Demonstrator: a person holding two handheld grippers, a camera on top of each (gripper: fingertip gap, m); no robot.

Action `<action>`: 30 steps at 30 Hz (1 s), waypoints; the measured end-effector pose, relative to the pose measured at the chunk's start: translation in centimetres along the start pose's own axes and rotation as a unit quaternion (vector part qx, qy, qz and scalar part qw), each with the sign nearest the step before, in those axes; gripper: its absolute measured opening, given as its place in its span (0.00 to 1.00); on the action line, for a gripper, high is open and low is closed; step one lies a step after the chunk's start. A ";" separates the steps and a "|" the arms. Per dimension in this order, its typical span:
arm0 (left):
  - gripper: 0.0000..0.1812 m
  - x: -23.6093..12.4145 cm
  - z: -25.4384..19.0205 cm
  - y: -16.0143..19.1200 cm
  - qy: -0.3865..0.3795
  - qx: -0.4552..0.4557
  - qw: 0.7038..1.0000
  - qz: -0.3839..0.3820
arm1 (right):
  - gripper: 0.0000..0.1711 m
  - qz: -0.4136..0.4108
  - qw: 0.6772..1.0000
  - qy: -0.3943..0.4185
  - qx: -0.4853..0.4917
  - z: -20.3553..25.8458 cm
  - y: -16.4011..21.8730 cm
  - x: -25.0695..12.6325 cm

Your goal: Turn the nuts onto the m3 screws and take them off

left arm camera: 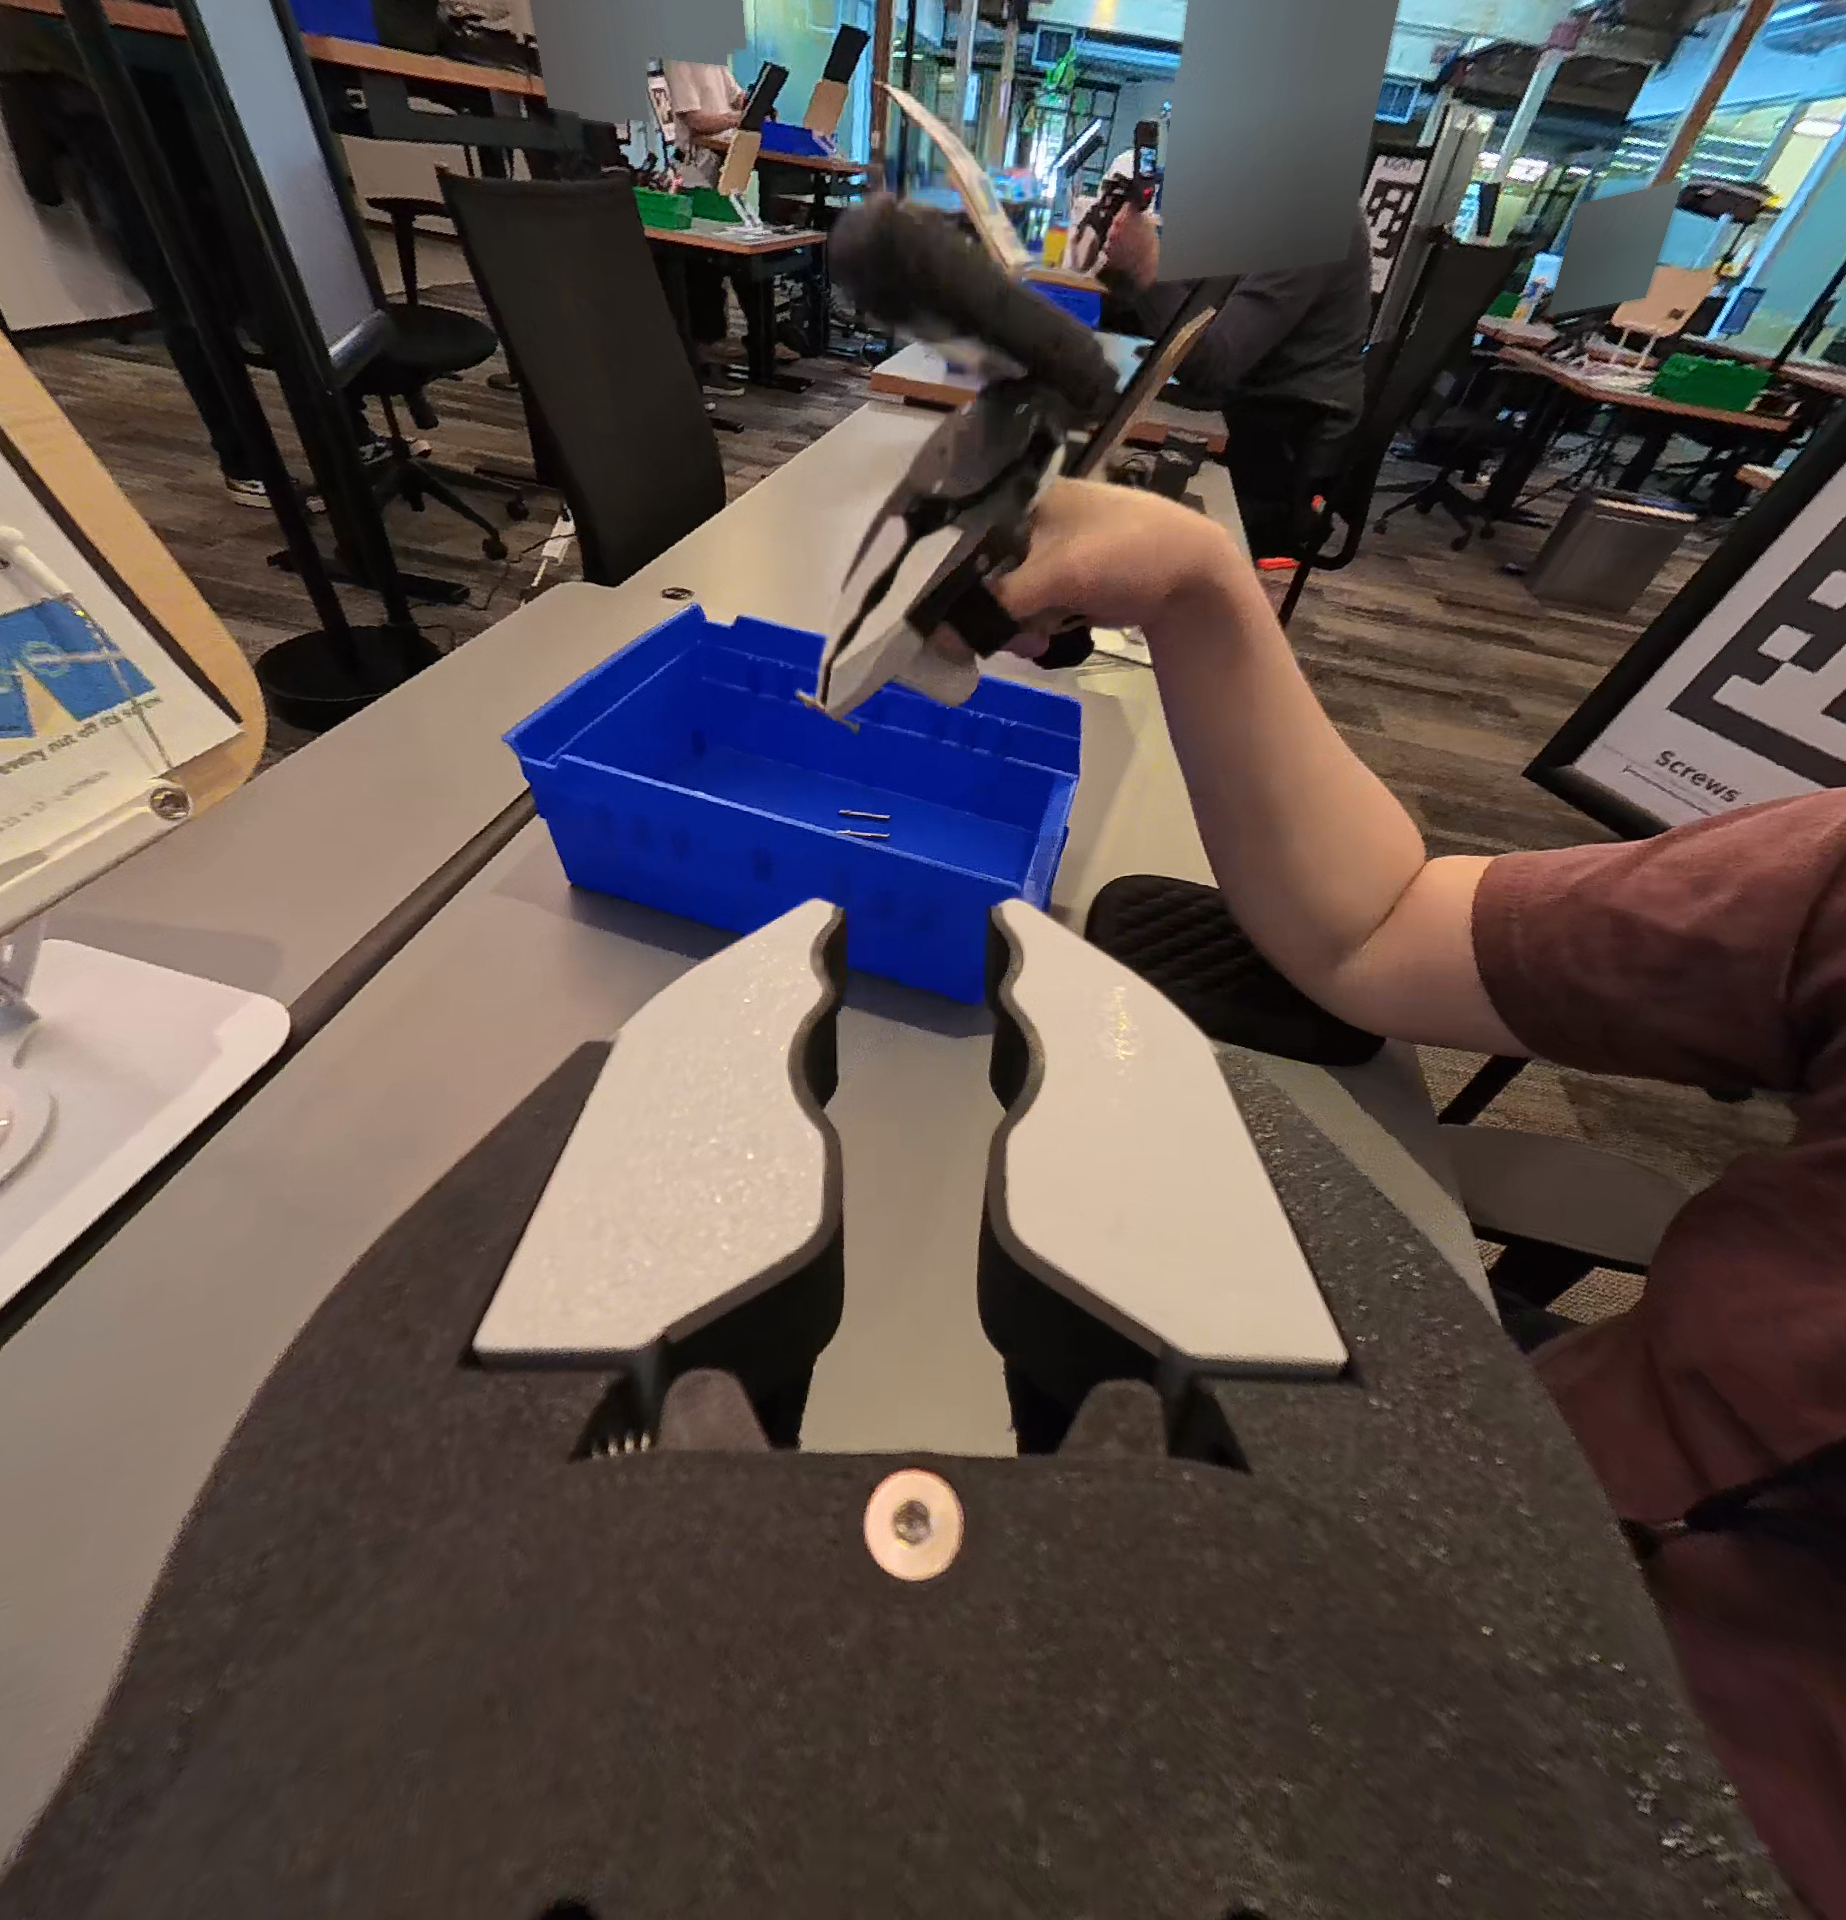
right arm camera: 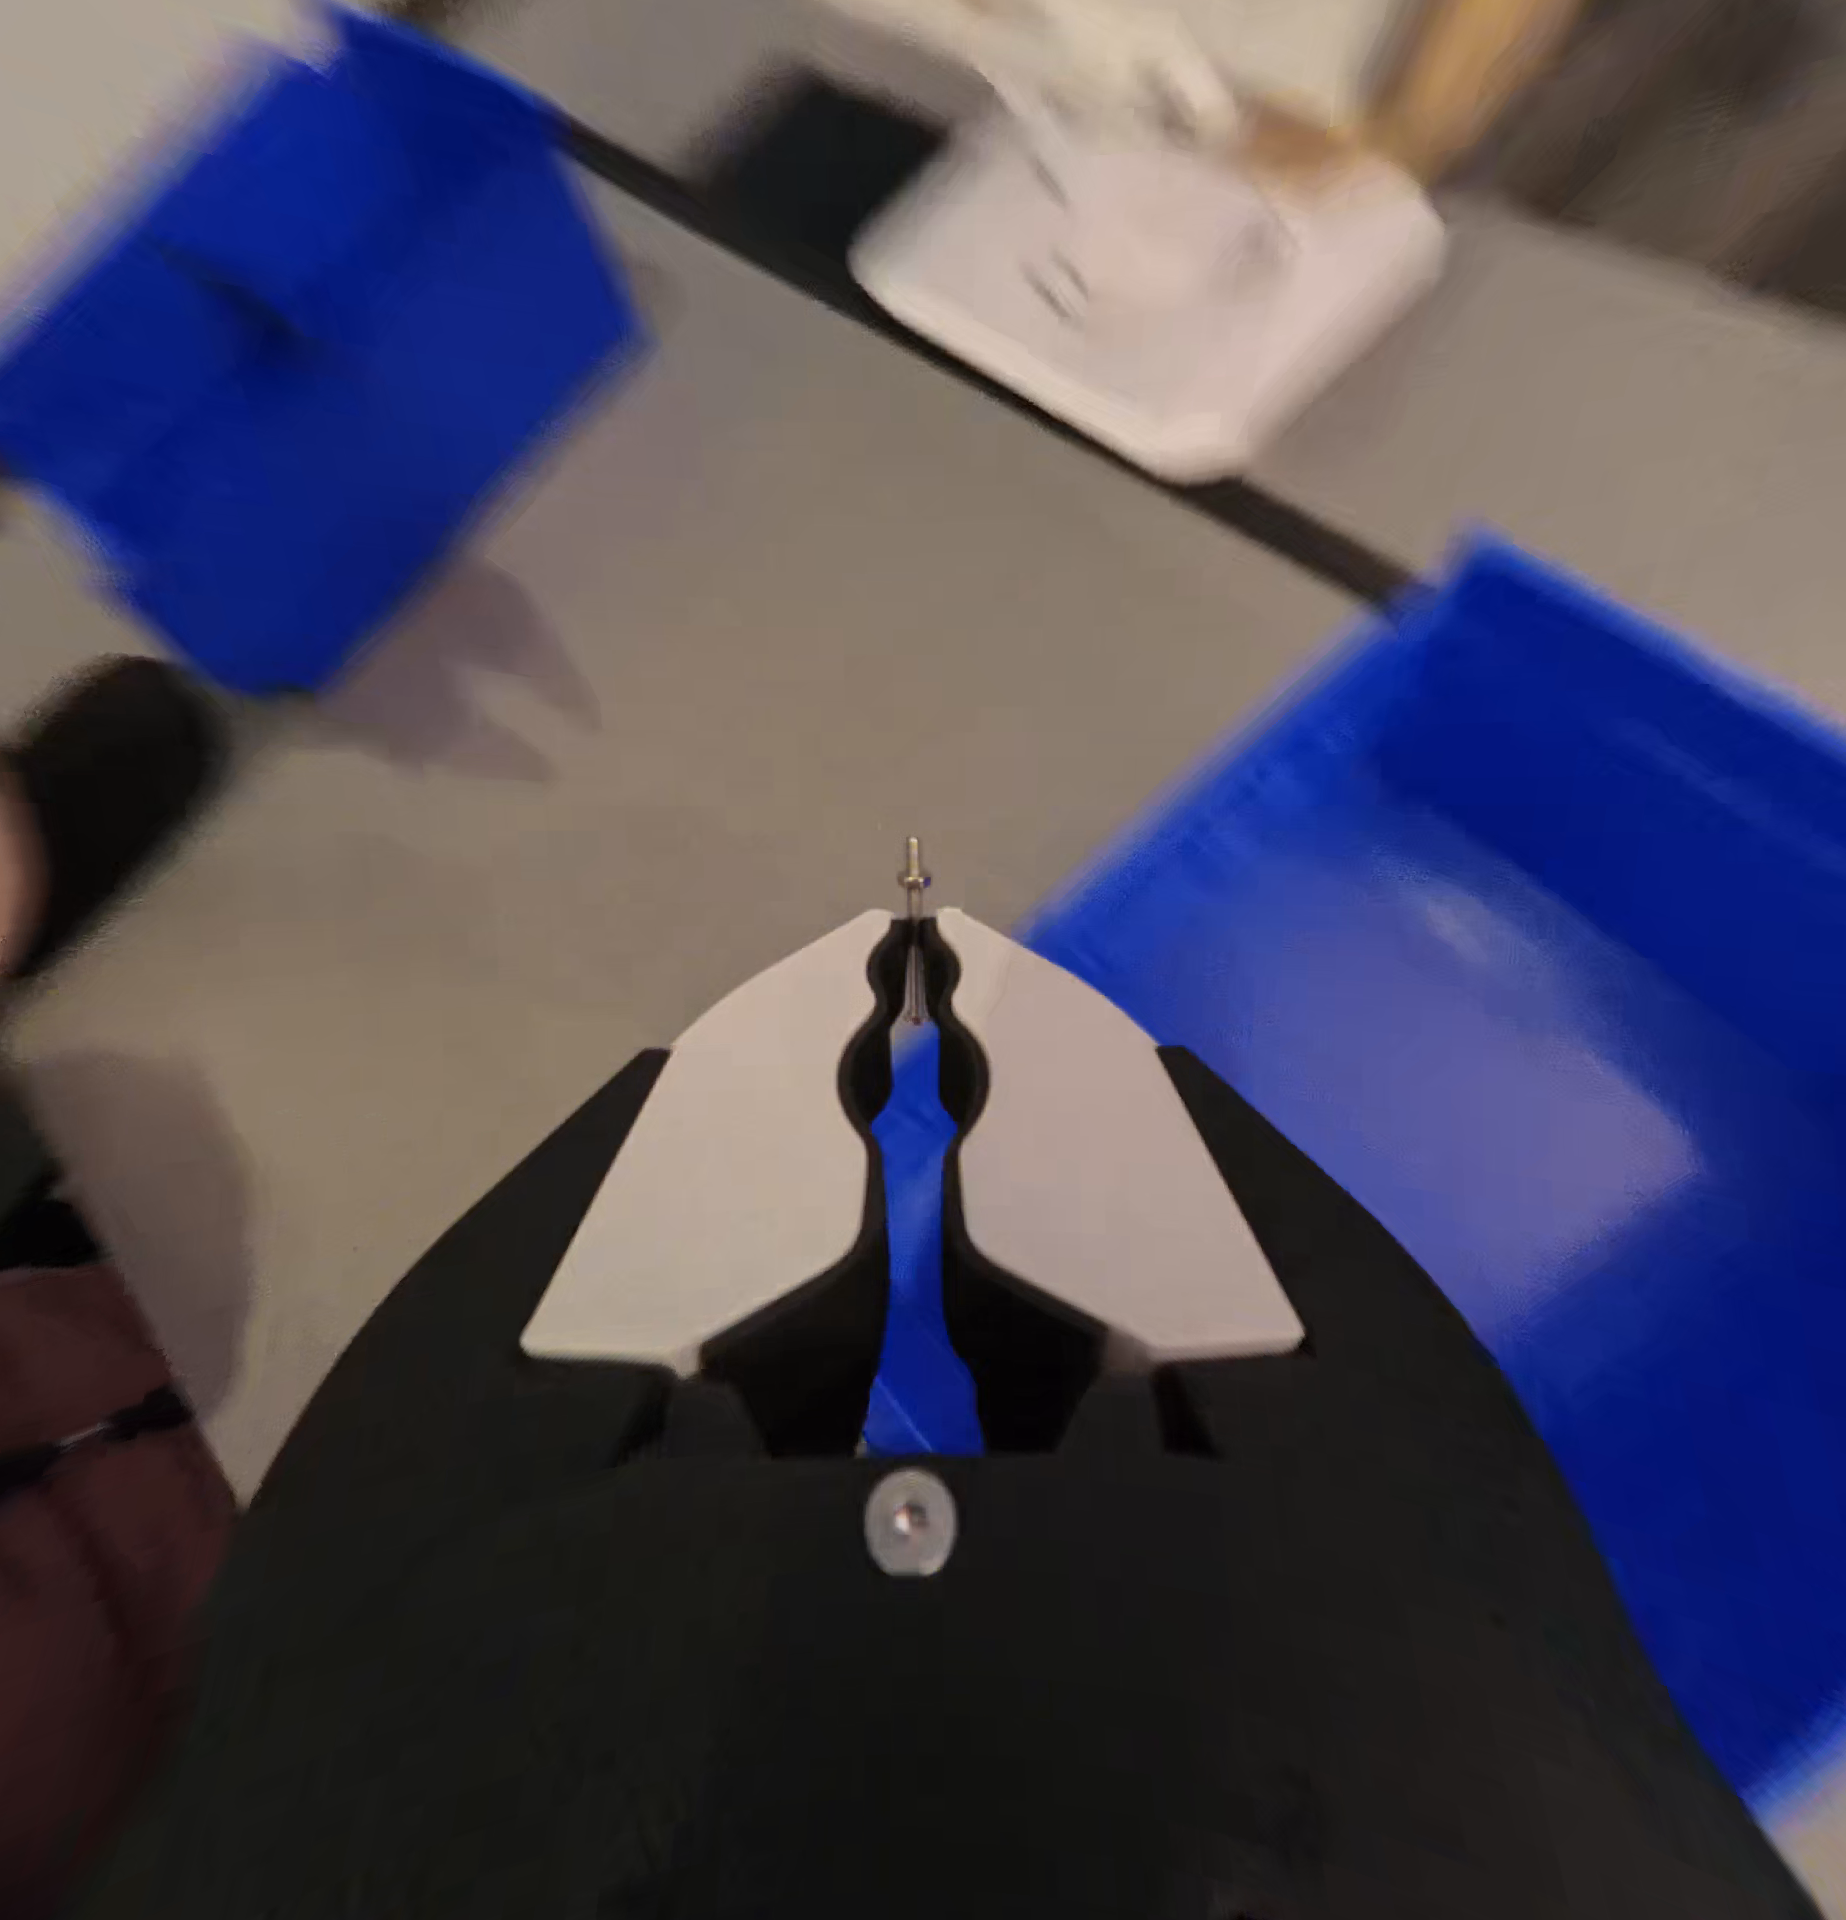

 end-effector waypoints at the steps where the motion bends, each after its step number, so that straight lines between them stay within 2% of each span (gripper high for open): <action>1: 0.14 -0.1 0.1 0.0 0.000 -0.003 1.000 0.001 | 0.02 0.042 0.998 0.044 0.028 -2.0 1.1 0.6; 3: 0.13 -0.2 0.2 0.0 0.000 -0.011 1.000 0.000 | 0.02 0.119 0.986 0.086 0.082 -5.0 3.2 2.1; 6: 0.11 -0.4 0.5 0.0 -0.012 -0.013 1.000 -0.009 | 0.02 0.212 0.963 0.105 0.131 -7.5 5.7 4.5; 9: 0.10 -0.7 0.8 -0.3 -0.014 -0.023 0.999 -0.033 | 0.02 0.260 0.944 0.143 0.145 -9.1 7.1 5.7; 14: 0.10 -1.0 1.1 -0.2 -0.017 -0.030 0.999 -0.029 | 0.02 0.295 0.928 0.162 0.159 -10.1 8.4 6.3; 21: 0.10 -1.4 1.3 -0.1 -0.027 -0.028 0.999 -0.013 | 0.02 0.316 0.922 0.165 0.149 -10.6 8.7 6.7; 22: 0.10 -1.8 1.5 -0.2 -0.038 -0.023 0.999 -0.004 | 0.06 0.311 0.925 0.163 0.145 -10.4 8.5 6.5; 23: 0.10 -2.6 1.7 -0.3 -0.055 -0.015 0.998 0.002 | 0.10 0.302 0.928 0.167 0.136 -10.2 8.1 6.1; 27: 0.10 -7.3 2.6 -1.3 -0.135 -0.010 0.991 0.008 | 0.15 0.254 0.941 0.205 0.095 -9.1 6.1 3.9; 30: 0.11 -11.9 3.6 -0.3 -0.236 -0.018 0.967 0.094 | 0.15 0.200 0.955 0.213 0.054 -7.0 4.3 1.8</action>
Point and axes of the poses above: each gripper's, where its closed fingertips meet, x out along the fingers, y out of its underside, z = x × y across the jaws, the point moved 7 cm from there along -x, back along the fingers, and after that the axes turned 5 degrees about x, right-handed, at the moved point
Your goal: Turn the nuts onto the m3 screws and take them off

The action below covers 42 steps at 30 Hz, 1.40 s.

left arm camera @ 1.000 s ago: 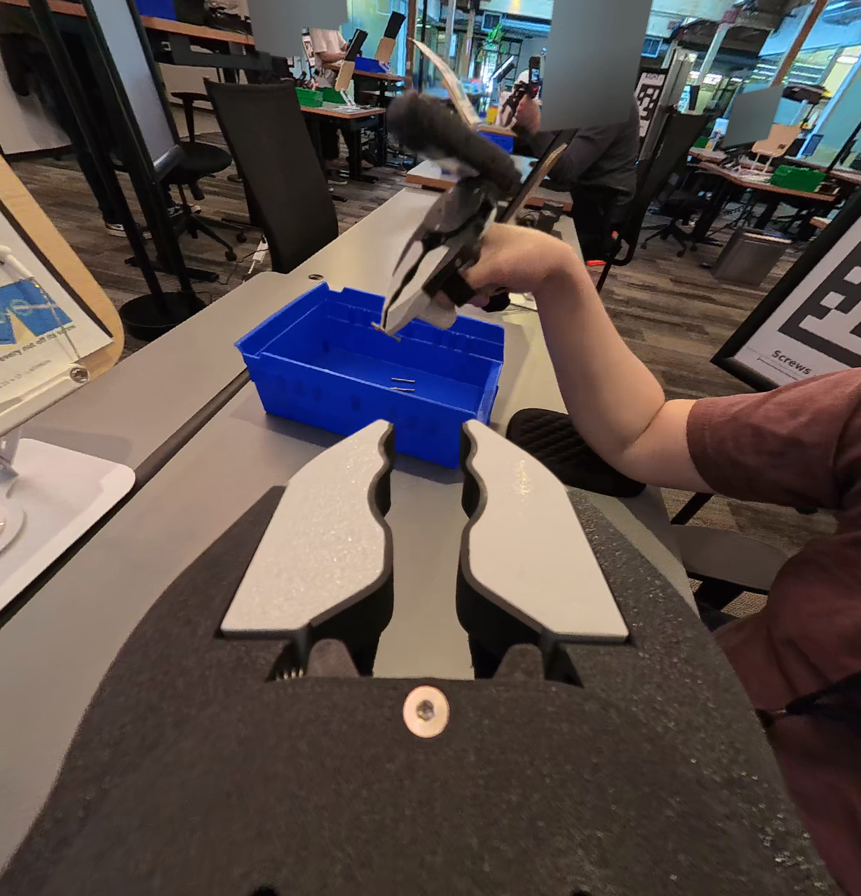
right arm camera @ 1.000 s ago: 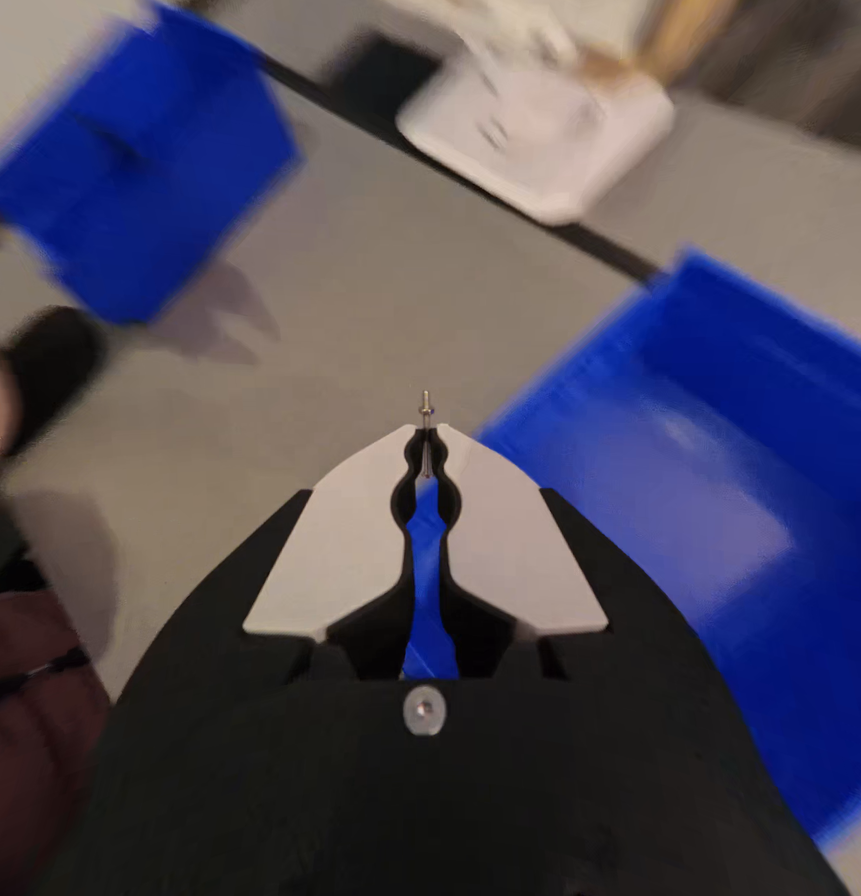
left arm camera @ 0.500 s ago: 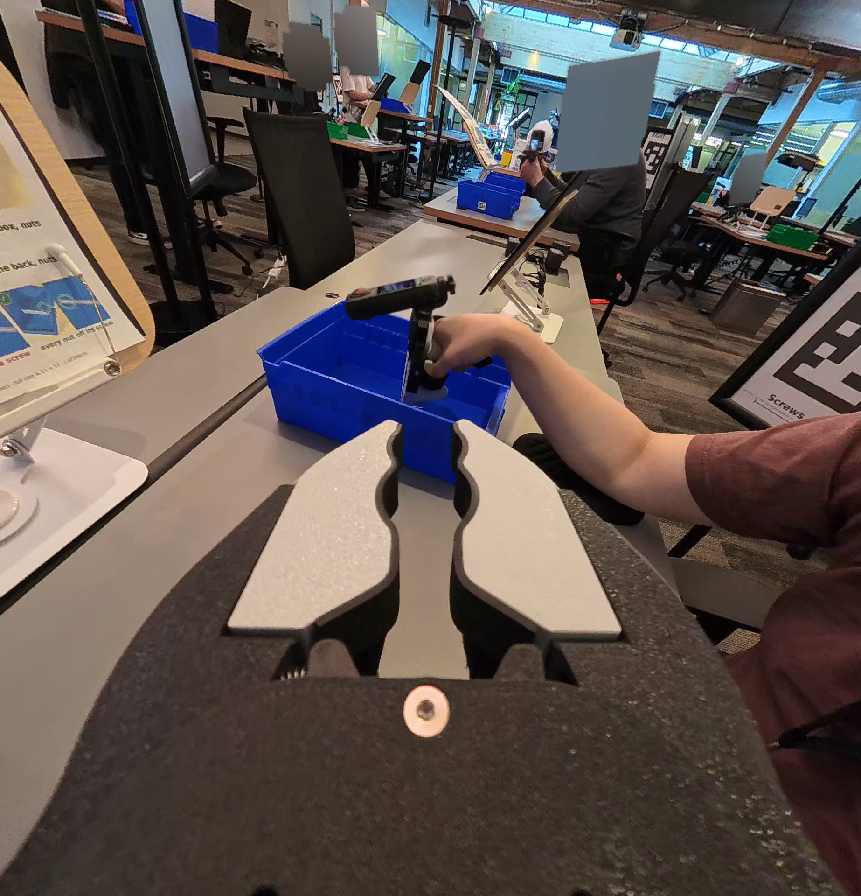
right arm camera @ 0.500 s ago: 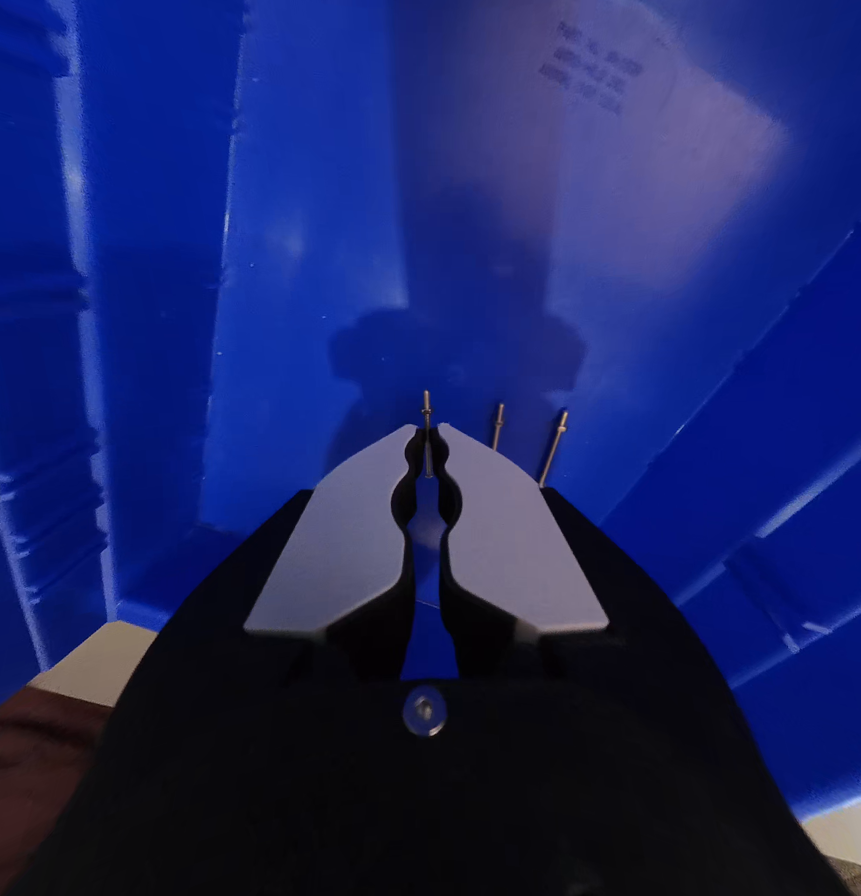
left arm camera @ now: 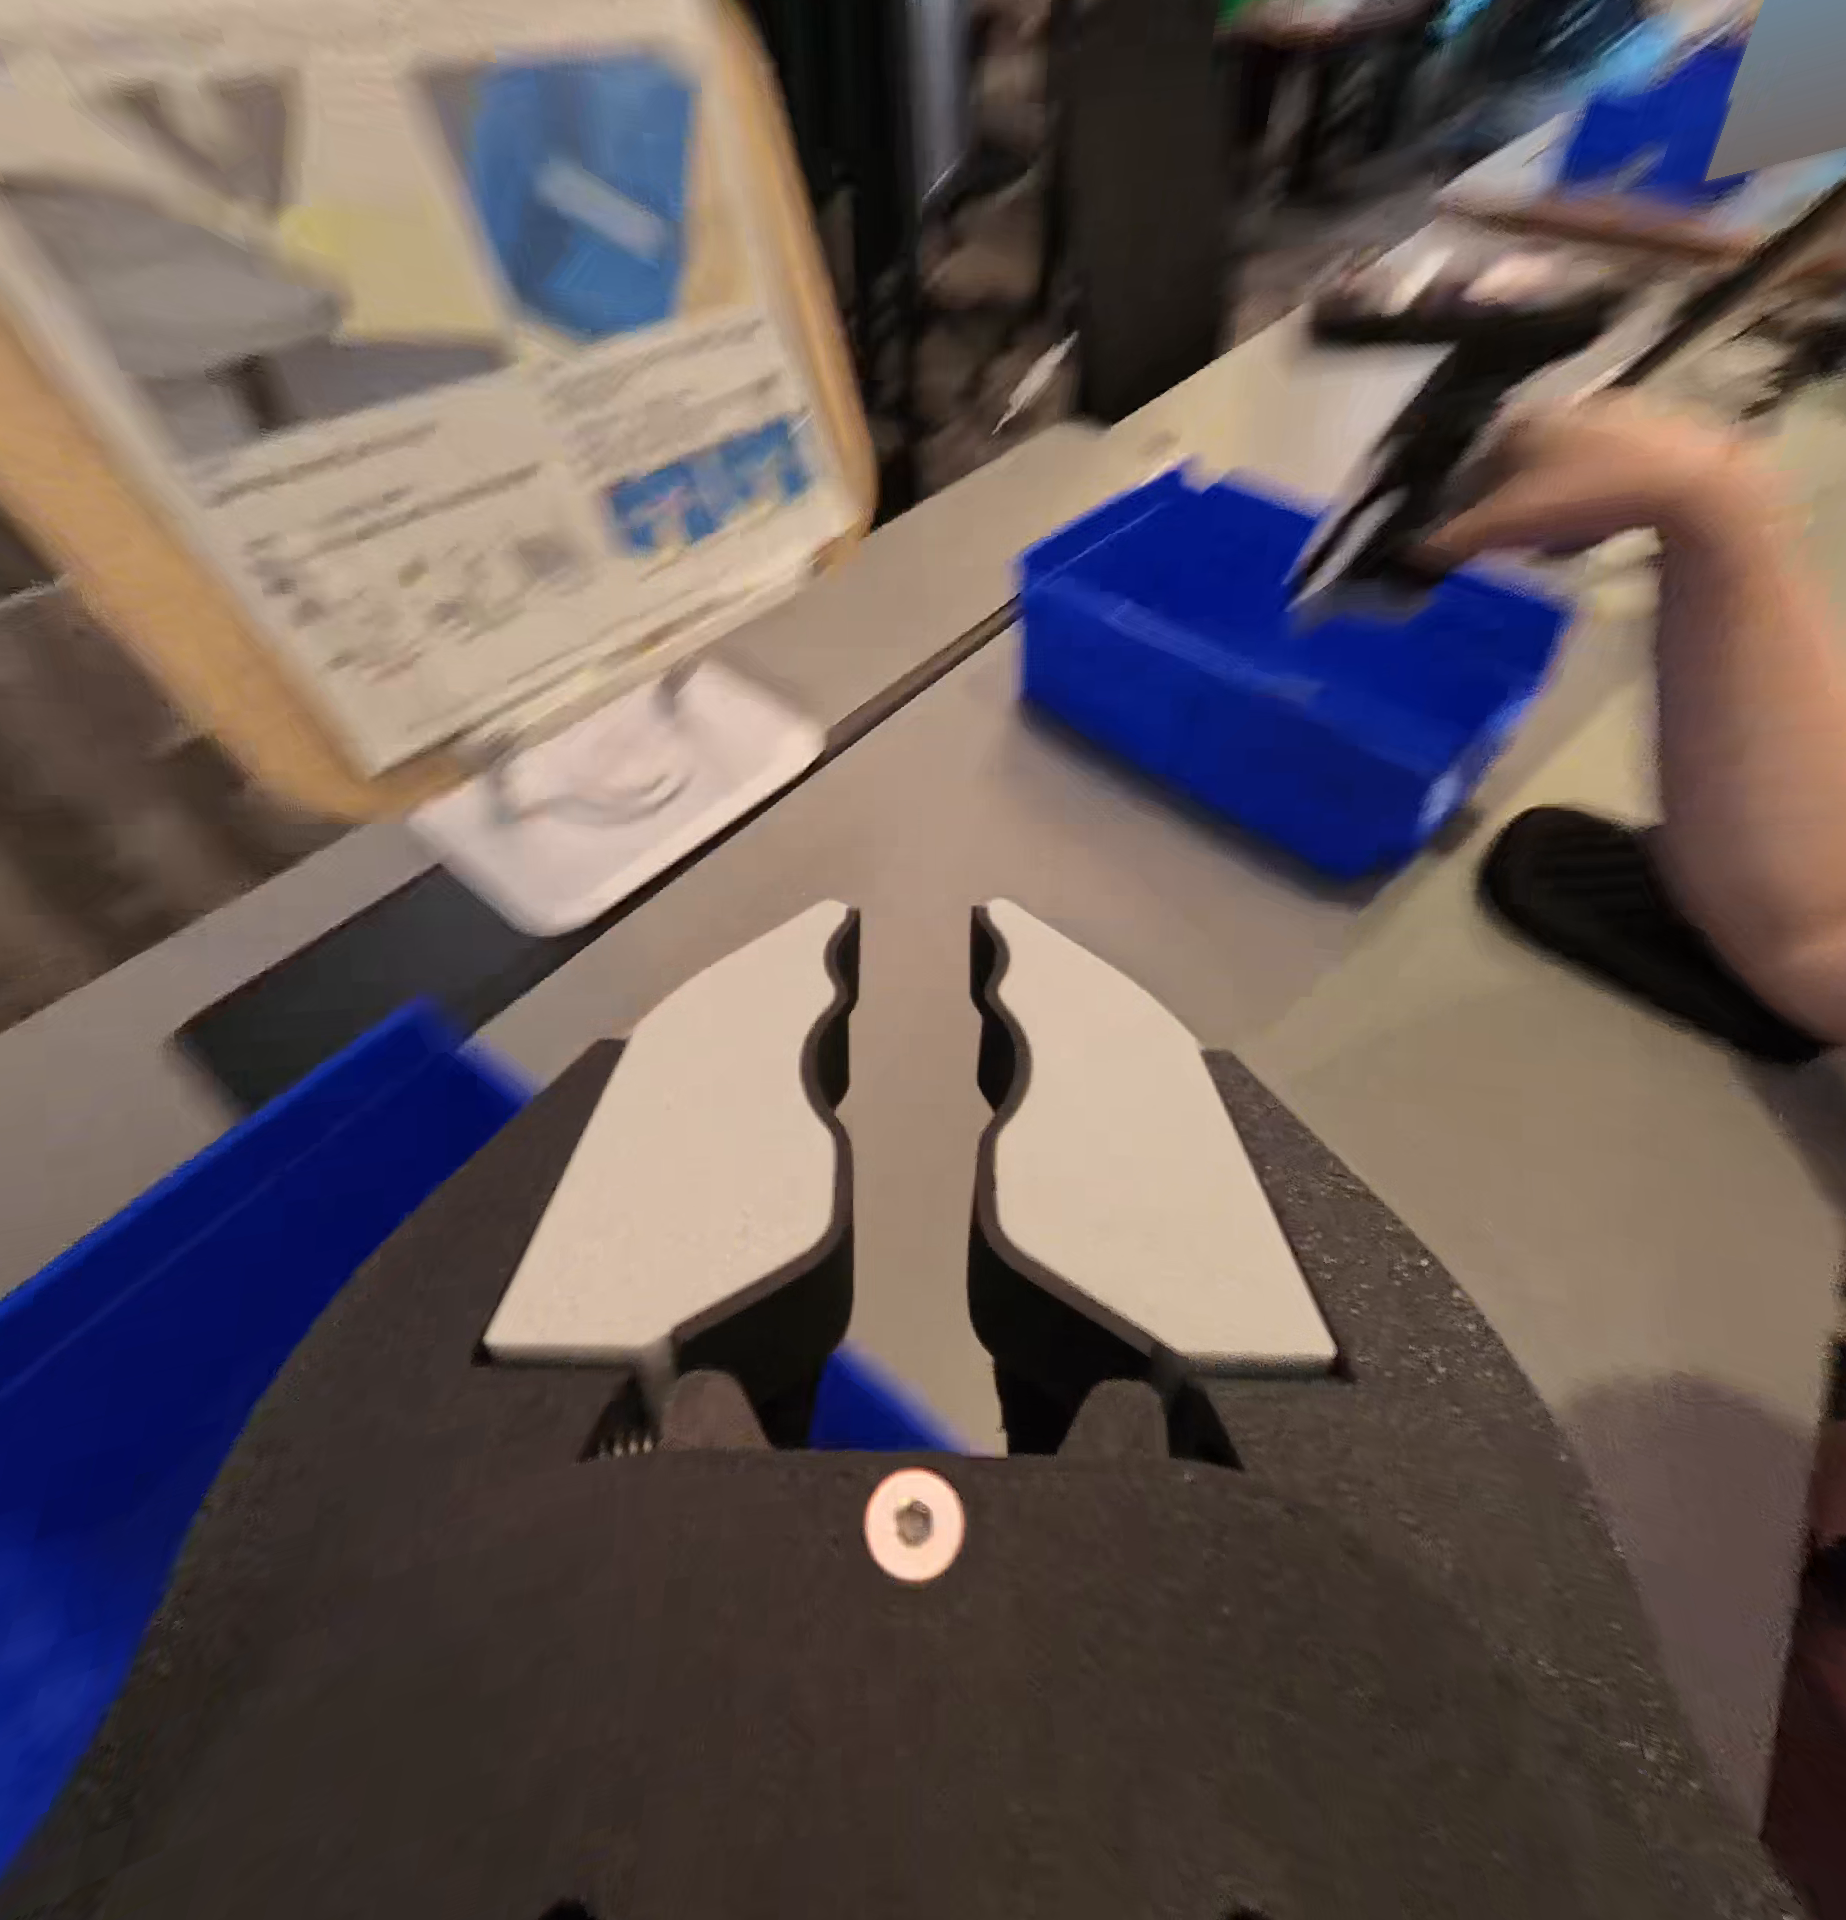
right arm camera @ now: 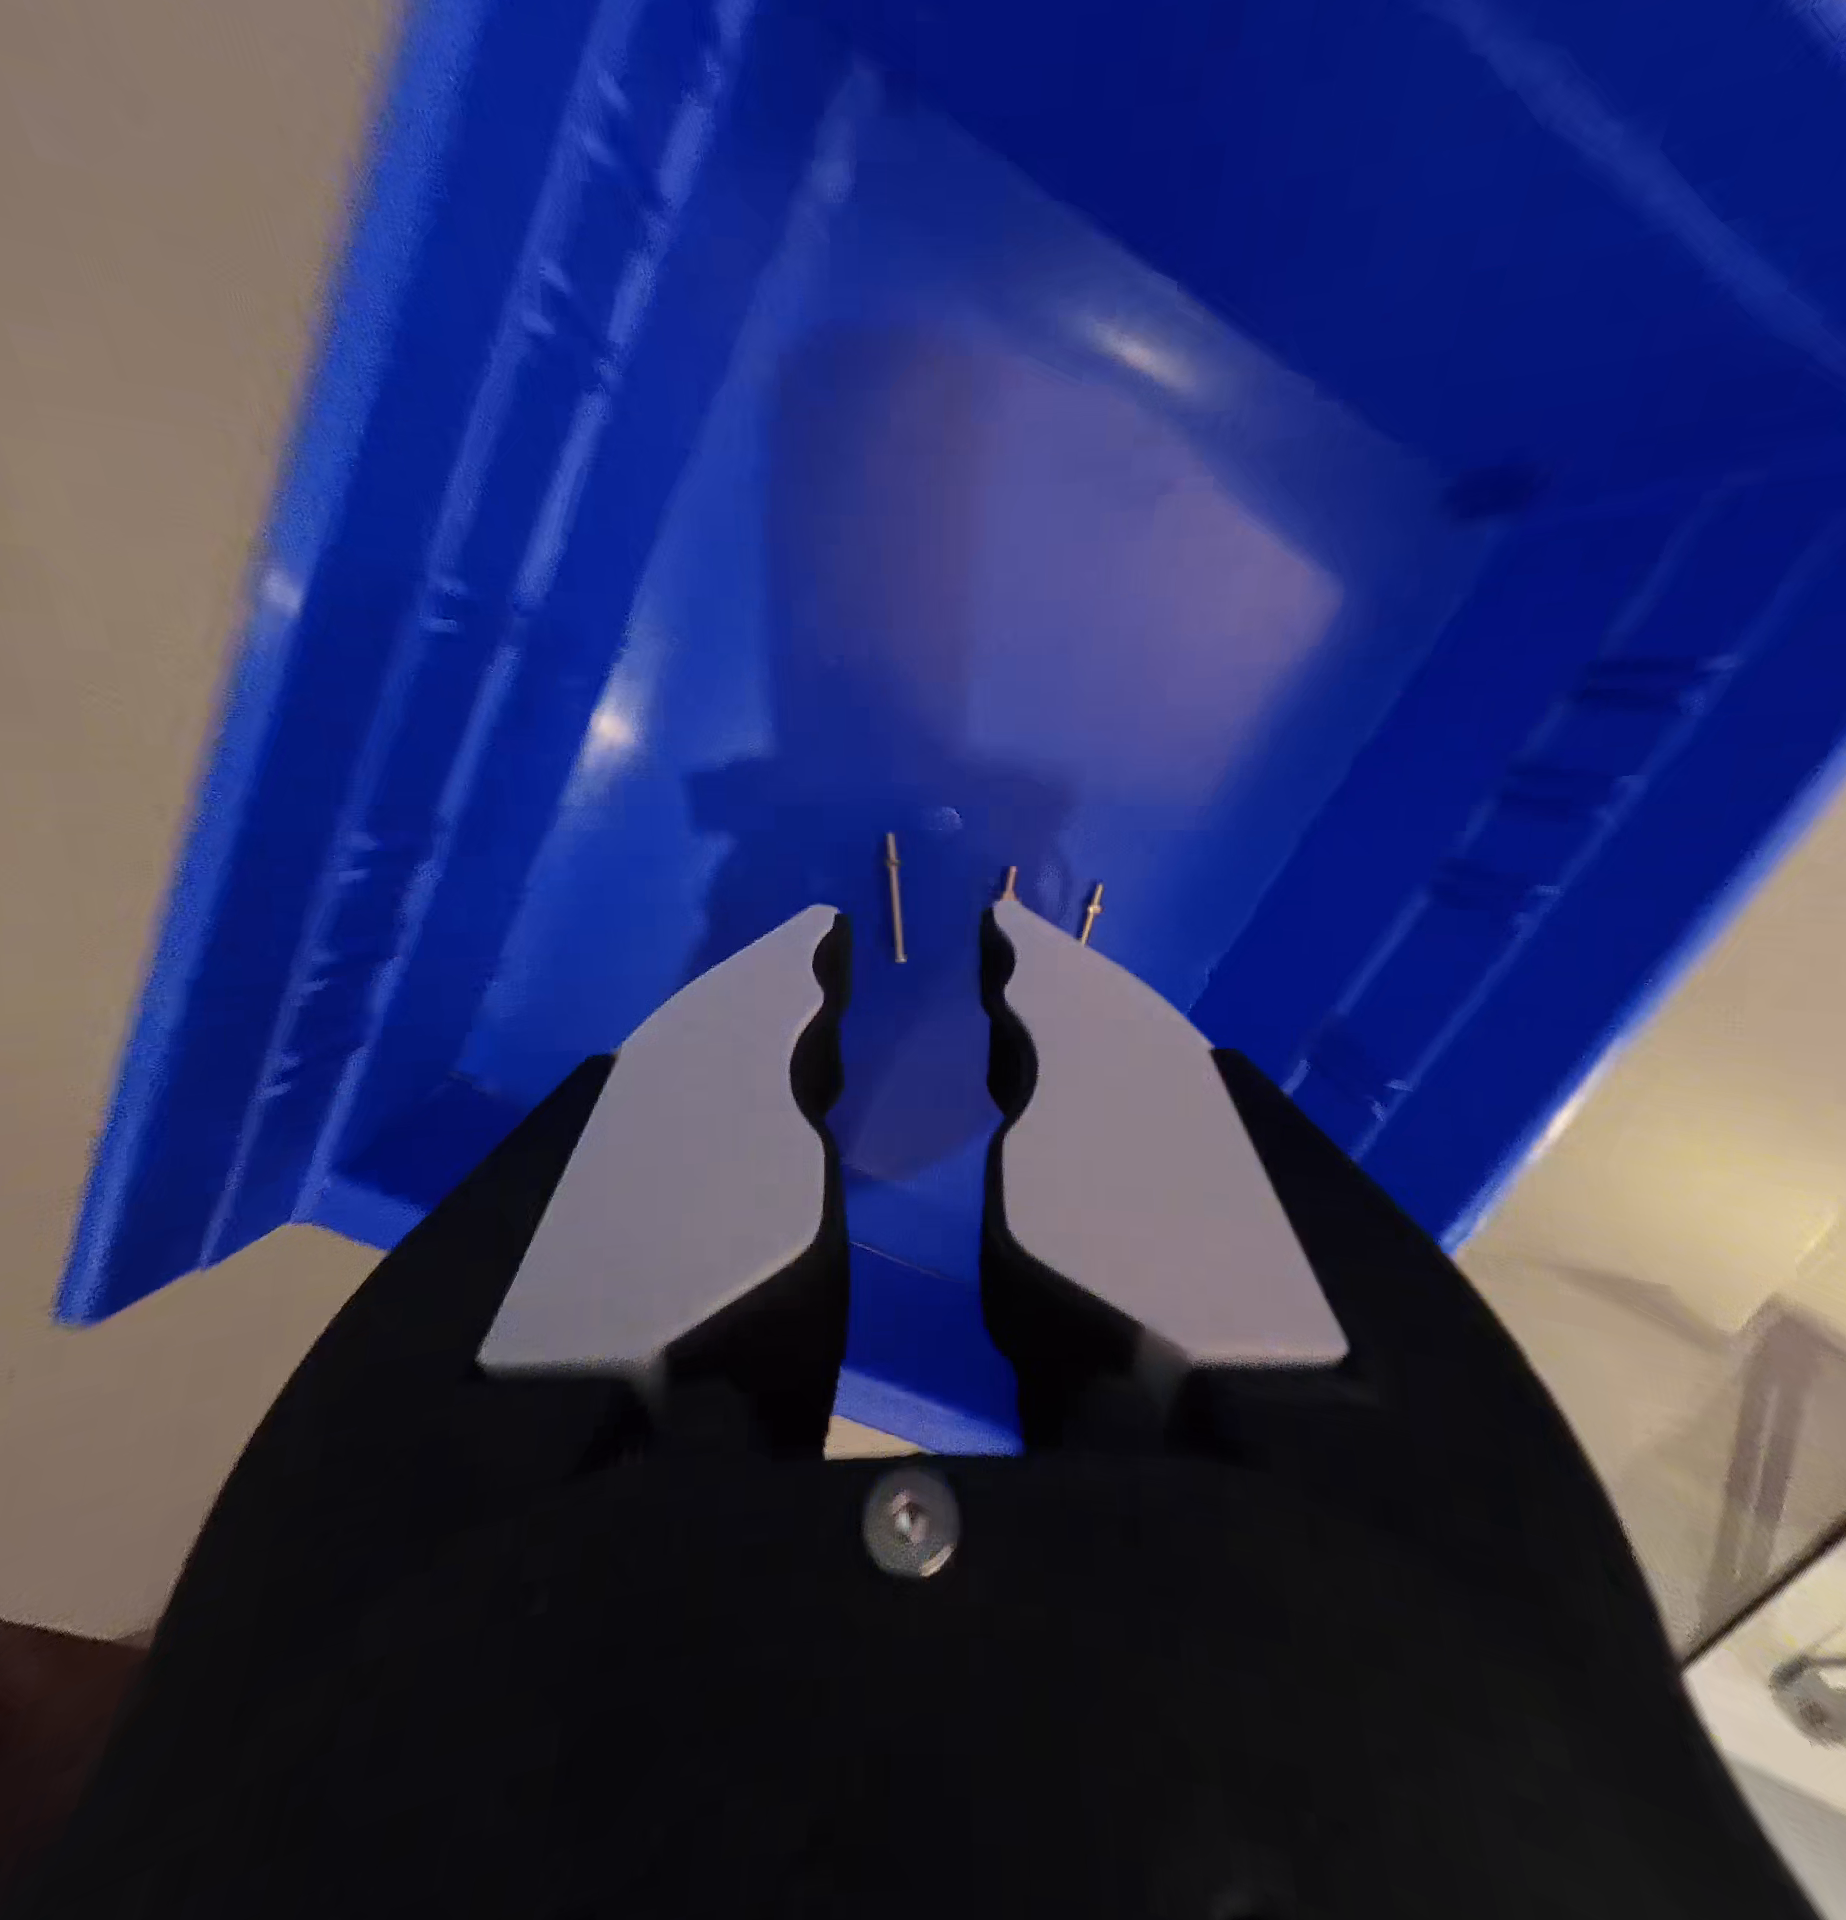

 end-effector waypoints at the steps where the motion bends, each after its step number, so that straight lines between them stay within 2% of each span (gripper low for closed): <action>1: 0.11 -1.1 0.9 1.0 -0.036 -0.003 0.999 0.041 | 0.15 -0.025 1.000 -0.002 -0.009 0.5 -0.2 -1.1; 3: 0.11 -3.0 2.3 3.1 -0.078 -0.017 0.990 0.116 | 0.14 -0.066 0.997 -0.006 -0.025 1.5 -0.6 -2.9; 8: 0.08 -5.1 3.6 8.3 -0.102 -0.043 0.953 0.282 | 0.14 -0.096 0.993 -0.002 -0.063 3.2 -0.9 -4.5; 16: 0.08 -2.2 5.2 15.5 -0.069 -0.110 0.864 0.486 | 0.14 -0.063 0.995 0.011 -0.080 3.4 -1.1 -3.1; 25: 0.08 0.2 6.4 20.7 0.017 -0.103 0.840 0.533 | 0.14 -0.056 0.995 0.011 -0.080 3.2 -1.1 -2.8; 32: 0.10 1.1 6.5 21.0 0.039 -0.080 0.855 0.512 | 0.14 -0.048 0.995 0.011 -0.084 3.2 -1.1 -2.5; 42: 0.06 0.7 6.5 21.8 0.058 -0.073 0.856 0.508 | 0.14 -0.050 0.995 0.013 -0.089 3.2 -1.1 -2.6</action>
Point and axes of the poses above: each gripper's, where its closed fingertips meet, x out along the fingers, y out of its underside, z = x × y across the jaws, the point moved 7 cm from there along -x, back along the fingers, and after that the axes turned 5 degrees about x, right-handed, at the moved point
